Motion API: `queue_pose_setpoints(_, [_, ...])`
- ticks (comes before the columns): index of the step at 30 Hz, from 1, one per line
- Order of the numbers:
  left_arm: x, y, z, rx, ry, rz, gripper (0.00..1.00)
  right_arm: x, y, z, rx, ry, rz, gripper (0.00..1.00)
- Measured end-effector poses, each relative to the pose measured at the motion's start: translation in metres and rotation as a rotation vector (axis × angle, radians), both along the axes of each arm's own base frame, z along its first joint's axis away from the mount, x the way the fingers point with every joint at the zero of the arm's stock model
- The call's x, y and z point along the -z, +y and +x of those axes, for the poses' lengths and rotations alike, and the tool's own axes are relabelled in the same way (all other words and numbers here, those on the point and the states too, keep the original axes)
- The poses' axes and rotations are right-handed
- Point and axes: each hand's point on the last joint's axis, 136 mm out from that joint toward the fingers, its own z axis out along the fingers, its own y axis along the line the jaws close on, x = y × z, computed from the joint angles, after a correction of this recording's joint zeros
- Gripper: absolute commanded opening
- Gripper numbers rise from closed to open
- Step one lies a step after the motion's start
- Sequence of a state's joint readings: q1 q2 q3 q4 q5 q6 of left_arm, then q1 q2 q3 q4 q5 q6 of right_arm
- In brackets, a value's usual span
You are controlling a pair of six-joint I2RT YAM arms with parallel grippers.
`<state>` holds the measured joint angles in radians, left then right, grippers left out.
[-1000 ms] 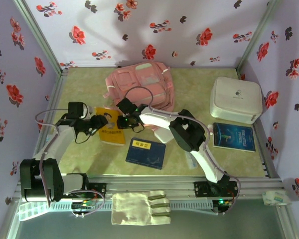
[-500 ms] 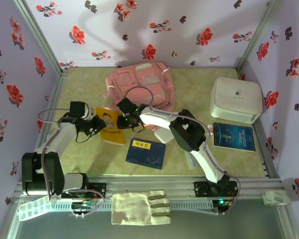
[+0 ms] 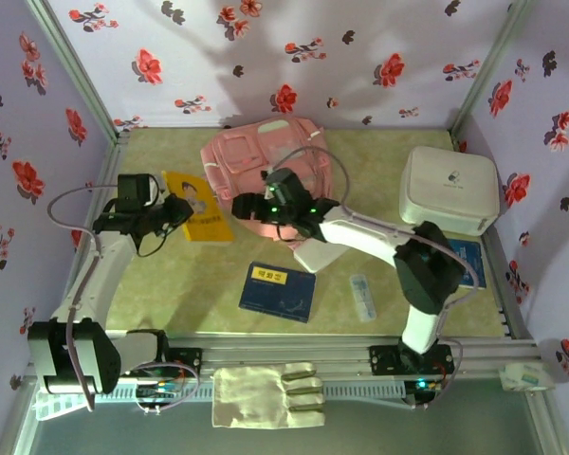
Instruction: Pack the student bag
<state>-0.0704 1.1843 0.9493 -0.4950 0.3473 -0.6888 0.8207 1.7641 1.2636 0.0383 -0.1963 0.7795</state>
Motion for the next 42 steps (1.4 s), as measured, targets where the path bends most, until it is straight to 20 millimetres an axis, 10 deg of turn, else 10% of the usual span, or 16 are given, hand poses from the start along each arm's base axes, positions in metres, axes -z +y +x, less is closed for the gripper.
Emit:
queue_pose_setpoints(11, [-0.032,-0.051,0.064,-0.081,-0.133,-0.308,0.00,-0.020,-0.053,0.029,0.170,0.127,0.350,0.91])
queue_pose_setpoints(20, [-0.056,-0.086,0.083,-0.068,-0.179,-0.506,0.00,-0.046,-0.037,0.031,0.147,0.255,0.601,0.91])
queue_pose_setpoints(42, [-0.087,-0.092,0.093,-0.088,-0.240,-0.653,0.00,-0.069,-0.012,0.055,0.134,0.300,0.744,0.60])
